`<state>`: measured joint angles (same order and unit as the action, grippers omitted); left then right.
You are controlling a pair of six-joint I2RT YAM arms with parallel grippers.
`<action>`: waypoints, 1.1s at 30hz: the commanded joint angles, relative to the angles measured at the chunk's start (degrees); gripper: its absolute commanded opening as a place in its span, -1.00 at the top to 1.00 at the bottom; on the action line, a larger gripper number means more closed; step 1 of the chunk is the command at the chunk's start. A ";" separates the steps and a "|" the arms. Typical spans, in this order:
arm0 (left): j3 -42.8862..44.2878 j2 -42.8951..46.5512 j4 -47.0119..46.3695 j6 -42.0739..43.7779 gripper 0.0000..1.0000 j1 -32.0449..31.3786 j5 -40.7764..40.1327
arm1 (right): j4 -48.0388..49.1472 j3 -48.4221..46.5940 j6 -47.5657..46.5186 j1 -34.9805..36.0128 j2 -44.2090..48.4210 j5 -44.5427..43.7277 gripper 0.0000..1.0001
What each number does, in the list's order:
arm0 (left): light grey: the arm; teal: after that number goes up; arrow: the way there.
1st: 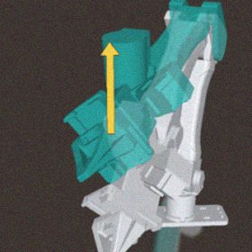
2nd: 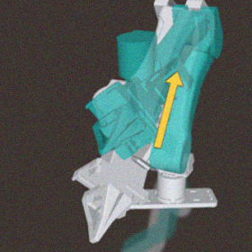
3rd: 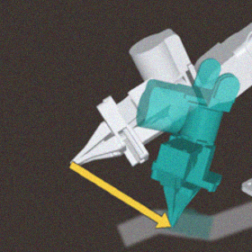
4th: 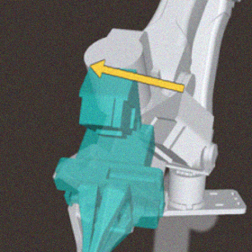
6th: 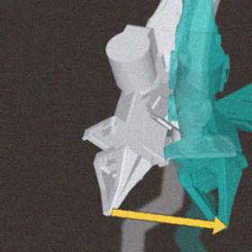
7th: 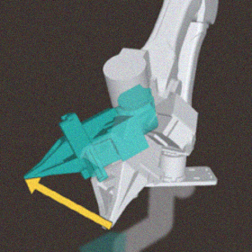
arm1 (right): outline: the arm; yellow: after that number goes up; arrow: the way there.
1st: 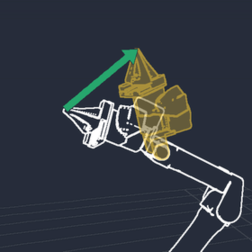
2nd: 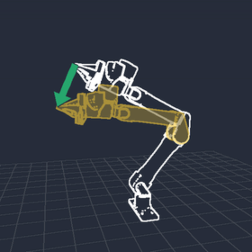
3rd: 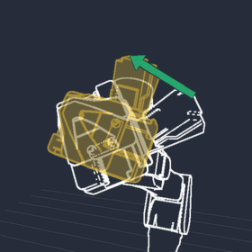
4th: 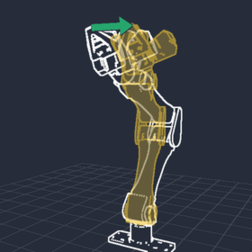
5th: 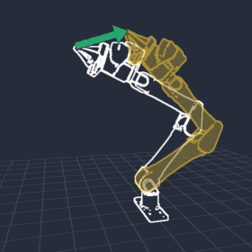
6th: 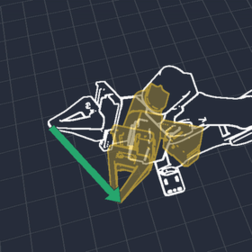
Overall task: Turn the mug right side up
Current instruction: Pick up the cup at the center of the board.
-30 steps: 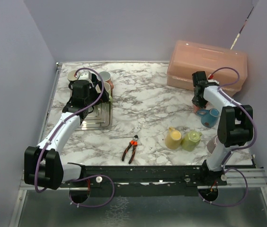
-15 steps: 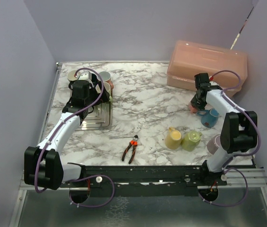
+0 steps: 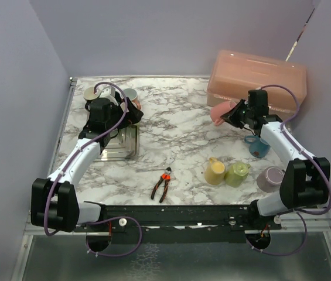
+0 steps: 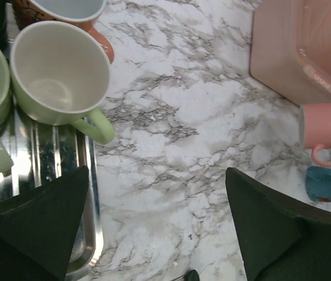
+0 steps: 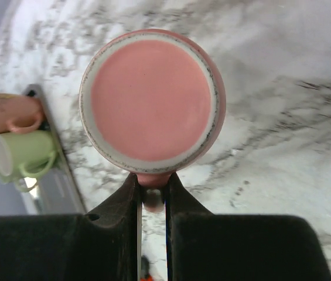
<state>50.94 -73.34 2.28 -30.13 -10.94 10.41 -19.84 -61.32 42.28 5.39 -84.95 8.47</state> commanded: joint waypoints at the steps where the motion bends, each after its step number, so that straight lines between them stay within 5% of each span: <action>1: -1.79 -2.16 -8.35 -7.92 -0.98 0.13 9.49 | 15.84 1.13 4.48 1.72 4.06 11.10 0.99; 14: -2.30 -9.02 -29.48 -30.19 -0.98 -6.09 19.37 | 40.87 1.89 23.49 10.34 2.53 18.54 0.99; 23: -3.48 -11.24 -44.30 -41.23 -0.96 -8.93 21.94 | 47.47 -0.75 28.14 15.63 -1.00 22.52 0.99; 33: -5.24 -11.44 -47.39 -49.43 -0.81 -10.25 19.08 | 45.32 -2.69 28.90 18.92 -3.42 21.41 0.99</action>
<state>47.92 -84.25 -41.69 -73.95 -20.64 30.50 23.05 -59.31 70.94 23.38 -87.85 29.43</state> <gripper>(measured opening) 0.936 0.117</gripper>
